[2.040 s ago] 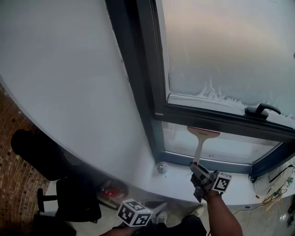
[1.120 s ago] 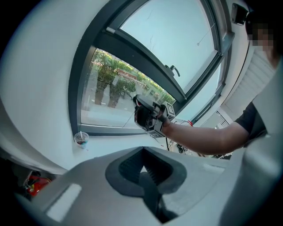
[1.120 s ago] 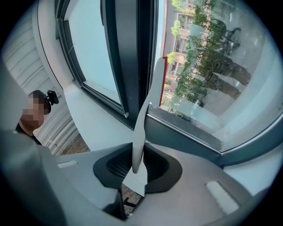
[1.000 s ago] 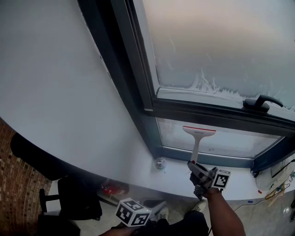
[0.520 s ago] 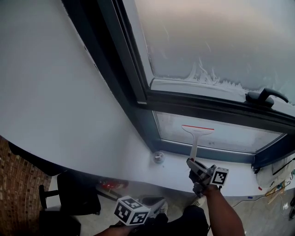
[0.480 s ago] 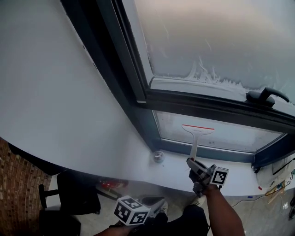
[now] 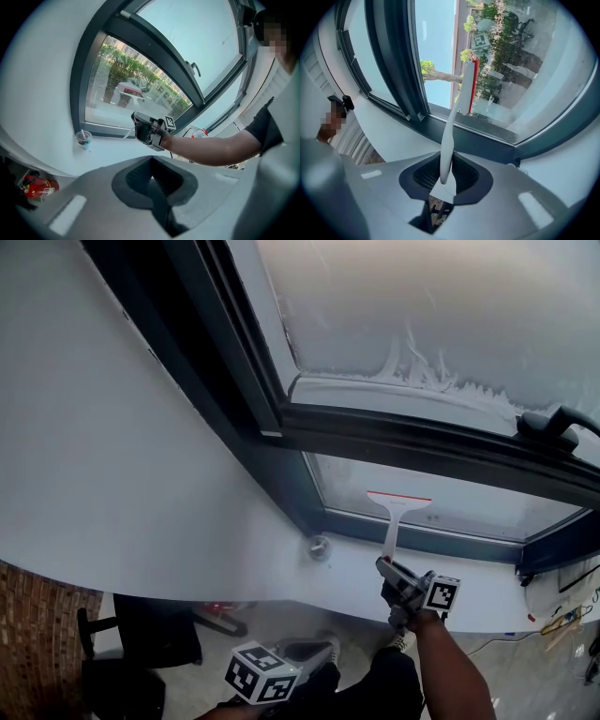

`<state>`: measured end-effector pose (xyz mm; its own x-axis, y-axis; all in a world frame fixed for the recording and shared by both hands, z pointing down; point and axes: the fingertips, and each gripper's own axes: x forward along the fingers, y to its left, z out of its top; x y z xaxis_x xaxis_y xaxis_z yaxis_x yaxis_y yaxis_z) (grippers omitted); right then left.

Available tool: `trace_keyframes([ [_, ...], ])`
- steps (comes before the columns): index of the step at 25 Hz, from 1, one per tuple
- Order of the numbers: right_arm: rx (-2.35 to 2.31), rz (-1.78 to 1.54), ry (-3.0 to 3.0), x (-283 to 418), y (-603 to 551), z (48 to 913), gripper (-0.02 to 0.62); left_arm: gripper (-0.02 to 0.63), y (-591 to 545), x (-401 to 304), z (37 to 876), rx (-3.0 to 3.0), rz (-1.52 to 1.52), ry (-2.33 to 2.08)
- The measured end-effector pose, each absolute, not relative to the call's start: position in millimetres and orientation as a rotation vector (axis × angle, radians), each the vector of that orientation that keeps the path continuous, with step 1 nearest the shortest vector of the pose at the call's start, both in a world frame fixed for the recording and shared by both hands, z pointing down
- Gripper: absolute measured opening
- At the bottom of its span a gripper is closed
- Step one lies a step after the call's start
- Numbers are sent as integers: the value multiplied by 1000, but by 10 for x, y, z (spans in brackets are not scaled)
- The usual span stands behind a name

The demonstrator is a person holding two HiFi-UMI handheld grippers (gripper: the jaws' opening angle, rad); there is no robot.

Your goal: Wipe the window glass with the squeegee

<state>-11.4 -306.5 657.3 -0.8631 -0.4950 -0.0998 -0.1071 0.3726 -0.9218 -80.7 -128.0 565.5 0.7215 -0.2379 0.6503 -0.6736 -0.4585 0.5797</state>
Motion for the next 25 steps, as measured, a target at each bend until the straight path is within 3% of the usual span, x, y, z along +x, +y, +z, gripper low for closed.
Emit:
trace_keyframes([
  [25, -598, -1668, 2217, -119, -3264, 7829, 87, 0, -1298, -790, 6031, 1923, 645, -711],
])
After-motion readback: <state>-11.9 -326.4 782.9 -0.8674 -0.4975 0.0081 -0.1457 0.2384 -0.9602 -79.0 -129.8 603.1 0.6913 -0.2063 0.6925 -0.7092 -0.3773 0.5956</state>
